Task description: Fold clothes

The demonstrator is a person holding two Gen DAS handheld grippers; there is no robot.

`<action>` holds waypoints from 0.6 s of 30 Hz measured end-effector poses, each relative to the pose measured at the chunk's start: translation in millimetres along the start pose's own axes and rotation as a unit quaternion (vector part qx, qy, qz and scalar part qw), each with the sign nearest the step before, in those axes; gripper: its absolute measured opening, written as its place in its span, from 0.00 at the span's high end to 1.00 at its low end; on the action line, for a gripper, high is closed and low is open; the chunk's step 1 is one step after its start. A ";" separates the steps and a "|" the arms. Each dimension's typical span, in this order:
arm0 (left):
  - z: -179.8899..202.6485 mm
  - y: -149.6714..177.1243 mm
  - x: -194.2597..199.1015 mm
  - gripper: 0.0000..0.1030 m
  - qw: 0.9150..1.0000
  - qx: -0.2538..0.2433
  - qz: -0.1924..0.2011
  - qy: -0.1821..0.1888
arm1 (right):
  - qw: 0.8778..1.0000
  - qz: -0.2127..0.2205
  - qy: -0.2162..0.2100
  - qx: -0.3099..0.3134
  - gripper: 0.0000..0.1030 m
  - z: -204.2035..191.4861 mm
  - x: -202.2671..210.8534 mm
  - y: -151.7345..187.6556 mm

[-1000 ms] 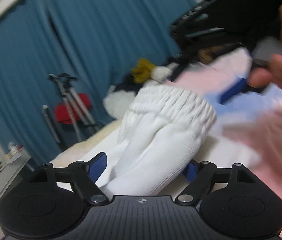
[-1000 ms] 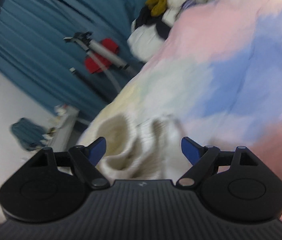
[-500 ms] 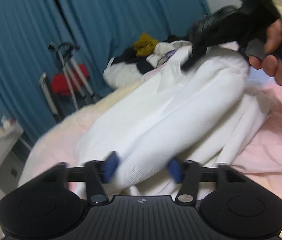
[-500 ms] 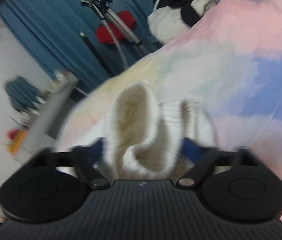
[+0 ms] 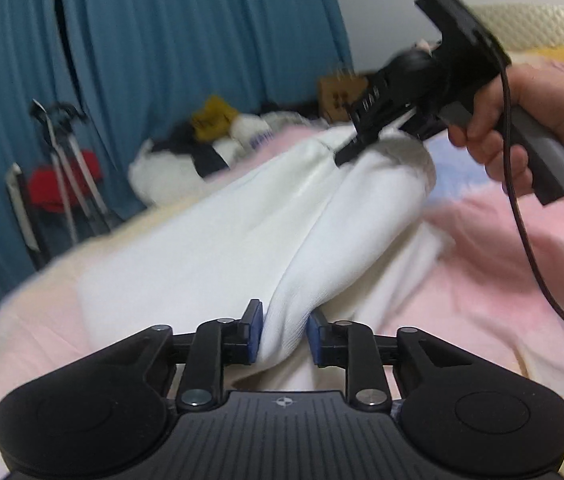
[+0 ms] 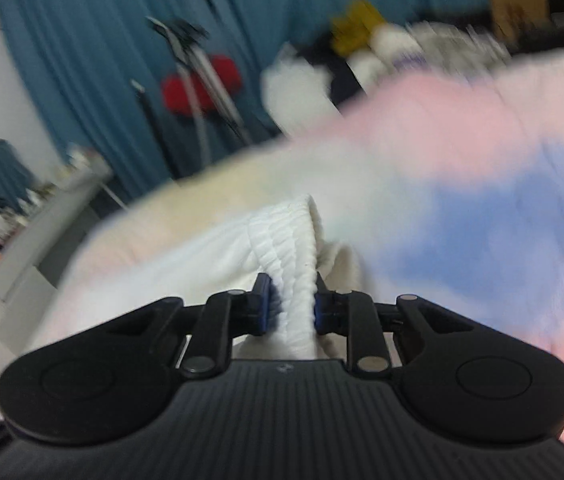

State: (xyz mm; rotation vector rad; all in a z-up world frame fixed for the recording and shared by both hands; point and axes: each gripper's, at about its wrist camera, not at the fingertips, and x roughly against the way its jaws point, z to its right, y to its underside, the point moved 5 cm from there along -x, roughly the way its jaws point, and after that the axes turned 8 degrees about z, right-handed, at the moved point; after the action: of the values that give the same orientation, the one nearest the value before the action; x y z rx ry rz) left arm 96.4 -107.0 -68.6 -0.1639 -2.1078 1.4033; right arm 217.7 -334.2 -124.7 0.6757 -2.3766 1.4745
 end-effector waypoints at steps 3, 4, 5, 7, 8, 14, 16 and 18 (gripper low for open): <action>-7.1 -0.7 -2.2 0.65 0.999 0.030 -0.002 0.014 | 0.999 -0.010 -0.013 -0.051 0.69 15.4 -5.1 3.7; -12.8 -2.4 -2.3 0.60 0.999 0.047 -0.001 0.020 | 0.998 -0.013 -0.019 -0.059 0.65 14.4 -3.0 1.5; -19.8 -4.2 -2.5 0.56 0.997 0.066 0.001 0.026 | 0.998 -0.017 -0.021 -0.060 0.60 11.4 0.0 0.1; -28.2 -5.6 4.3 0.38 0.994 0.104 0.004 0.035 | 0.998 -0.023 -0.013 -0.055 0.48 3.9 8.0 -1.4; -28.7 -5.4 14.0 0.33 0.992 0.125 0.006 0.036 | 0.999 -0.020 -0.006 -0.049 0.37 0.0 15.1 -1.5; -87.0 -16.0 68.0 0.01 0.947 0.316 0.049 0.041 | 0.999 -0.033 -0.020 -0.001 0.13 -31.5 53.3 13.2; -111.3 -10.9 73.3 0.00 0.929 0.367 0.049 0.025 | 0.998 -0.050 -0.010 0.024 0.15 -36.2 51.7 23.2; -131.4 1.6 67.2 0.00 0.917 0.399 0.021 -0.006 | 0.997 -0.060 0.019 0.033 0.14 -31.2 41.1 31.1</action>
State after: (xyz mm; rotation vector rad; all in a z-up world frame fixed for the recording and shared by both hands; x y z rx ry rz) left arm 111.8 26.6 -7.8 0.1305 -1.3846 2.1637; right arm 165.8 -304.8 -116.0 0.7831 -2.2268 1.5059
